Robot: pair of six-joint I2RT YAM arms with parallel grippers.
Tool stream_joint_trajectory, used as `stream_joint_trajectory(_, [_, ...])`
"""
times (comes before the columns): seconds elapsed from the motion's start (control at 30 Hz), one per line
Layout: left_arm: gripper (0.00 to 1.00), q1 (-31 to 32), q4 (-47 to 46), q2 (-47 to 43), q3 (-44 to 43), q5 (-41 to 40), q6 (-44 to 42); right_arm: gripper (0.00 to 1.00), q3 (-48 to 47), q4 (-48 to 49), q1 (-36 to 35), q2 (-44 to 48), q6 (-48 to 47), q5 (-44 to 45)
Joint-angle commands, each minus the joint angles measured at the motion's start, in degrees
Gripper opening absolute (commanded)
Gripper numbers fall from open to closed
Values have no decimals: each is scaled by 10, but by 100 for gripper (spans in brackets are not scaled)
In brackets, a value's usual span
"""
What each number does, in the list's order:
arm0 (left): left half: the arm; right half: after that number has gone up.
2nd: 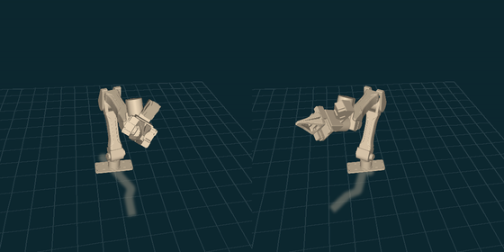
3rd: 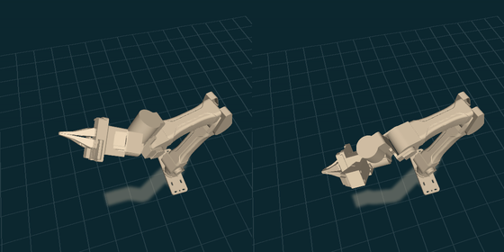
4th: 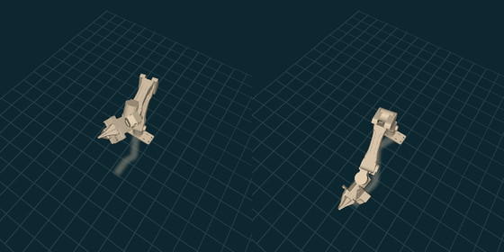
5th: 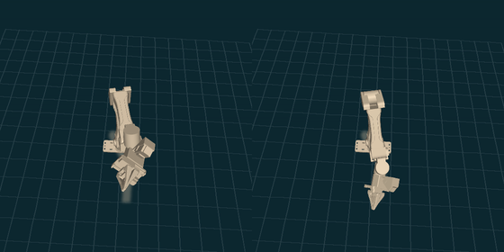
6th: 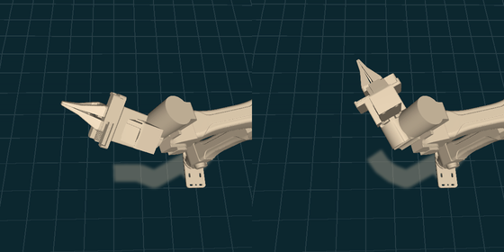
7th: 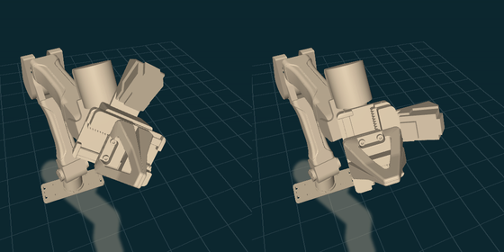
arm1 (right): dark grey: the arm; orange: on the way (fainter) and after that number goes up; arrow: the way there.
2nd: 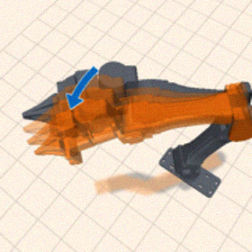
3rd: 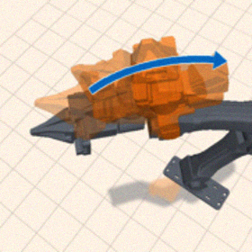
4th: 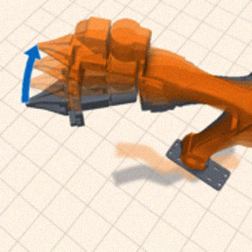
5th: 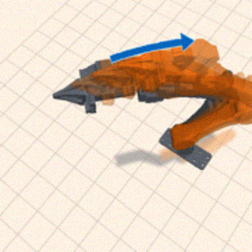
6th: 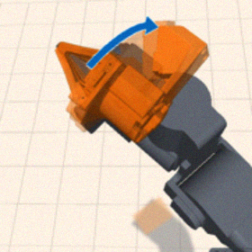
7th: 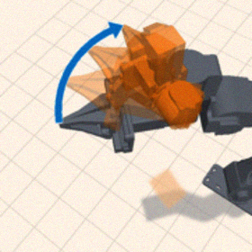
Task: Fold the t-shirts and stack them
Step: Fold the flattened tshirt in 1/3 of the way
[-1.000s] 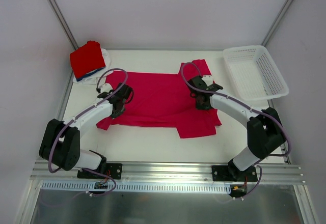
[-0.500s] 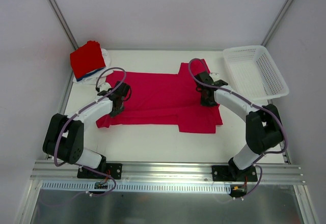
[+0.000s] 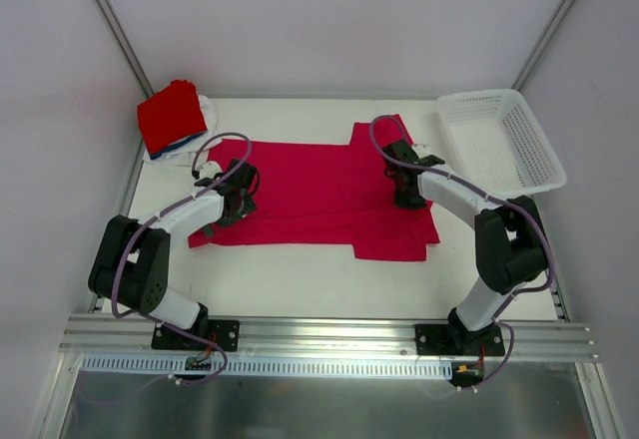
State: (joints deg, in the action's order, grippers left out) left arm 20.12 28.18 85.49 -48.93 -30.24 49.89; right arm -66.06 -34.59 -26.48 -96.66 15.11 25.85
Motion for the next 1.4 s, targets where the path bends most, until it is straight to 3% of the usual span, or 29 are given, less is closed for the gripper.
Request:
stream_joint_trajectory(0.0, [99,-7,-9,8,4,-10,-9,0,-22,2,12,-8,-13,8])
stream_joint_trajectory(0.7, [98,-8,-25,16,7,-25,-19,1,-3,7,93,-12,-18,23])
stream_joint_trajectory(0.73, [97,-7,-25,14,8,-20,-18,4,-16,7,93,-17,-19,14])
stream_joint_trajectory(0.77, [98,-7,-26,13,8,-18,-18,13,-23,7,93,-22,-19,8])
stream_joint_trajectory(0.8, [97,-7,-27,13,9,-15,-17,52,-30,7,93,-31,-20,2])
stream_joint_trajectory(0.83, [97,-6,-26,8,10,-12,-16,73,-38,2,93,-36,-20,0])
stream_joint_trajectory(0.9, [96,-4,-26,5,16,-8,-15,99,-63,-5,93,-45,-19,2])
stream_joint_trajectory(1.17, [95,-1,-26,-30,11,-17,-17,99,-149,-67,94,-33,-47,60])
stream_joint_trajectory(1.33, [95,7,-26,-79,20,-9,-14,99,-81,-90,93,70,-38,37])
stream_joint_trajectory(1.37, [95,11,-26,-86,29,-7,-13,99,-54,-89,92,124,-34,36])
